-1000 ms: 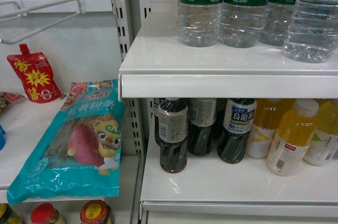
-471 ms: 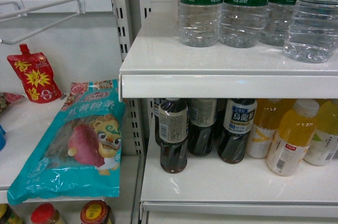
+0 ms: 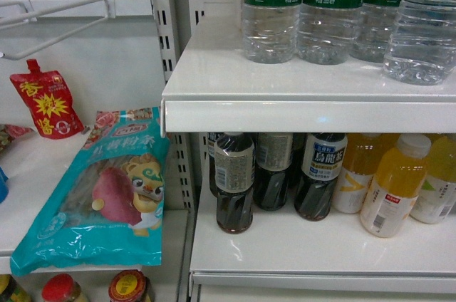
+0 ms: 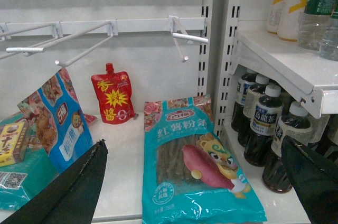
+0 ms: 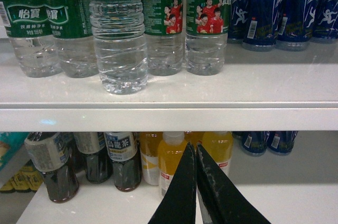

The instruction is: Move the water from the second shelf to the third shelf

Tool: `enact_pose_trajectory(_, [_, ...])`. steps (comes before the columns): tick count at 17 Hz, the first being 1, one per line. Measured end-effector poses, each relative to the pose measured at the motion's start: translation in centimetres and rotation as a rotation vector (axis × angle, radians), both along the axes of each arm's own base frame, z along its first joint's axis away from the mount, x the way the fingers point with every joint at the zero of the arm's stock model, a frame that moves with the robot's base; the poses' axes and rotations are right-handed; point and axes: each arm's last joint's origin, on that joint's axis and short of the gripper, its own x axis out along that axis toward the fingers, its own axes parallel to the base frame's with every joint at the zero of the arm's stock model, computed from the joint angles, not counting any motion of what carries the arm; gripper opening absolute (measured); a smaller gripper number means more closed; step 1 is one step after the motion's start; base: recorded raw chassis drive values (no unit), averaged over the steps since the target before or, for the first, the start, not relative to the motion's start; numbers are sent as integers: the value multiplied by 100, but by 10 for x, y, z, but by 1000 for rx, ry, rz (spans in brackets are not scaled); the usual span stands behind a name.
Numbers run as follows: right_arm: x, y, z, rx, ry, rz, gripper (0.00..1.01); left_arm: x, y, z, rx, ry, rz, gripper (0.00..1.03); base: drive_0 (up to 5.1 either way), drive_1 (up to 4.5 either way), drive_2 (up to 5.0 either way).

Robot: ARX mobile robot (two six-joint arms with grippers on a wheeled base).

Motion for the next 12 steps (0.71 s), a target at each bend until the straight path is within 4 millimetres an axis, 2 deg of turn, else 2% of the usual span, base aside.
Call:
enact_pose_trajectory(6, [-7,0,-10,0,-15,0,2,0,0,0,0,0,0,98,0,0,0])
enact_pose_trajectory(8, [-17,0,-15,0,16,0,2,0,0,0,0,0,1,98,0,0,0])
enact_pose_trajectory(9, [-18,0,-10,0,-25,-2,2,0,0,0,0,0,-1,98,0,0,0])
enact_pose_trajectory(12, [-18,0,-13,0,-6,0,2,0,0,0,0,0,-1,98,0,0,0])
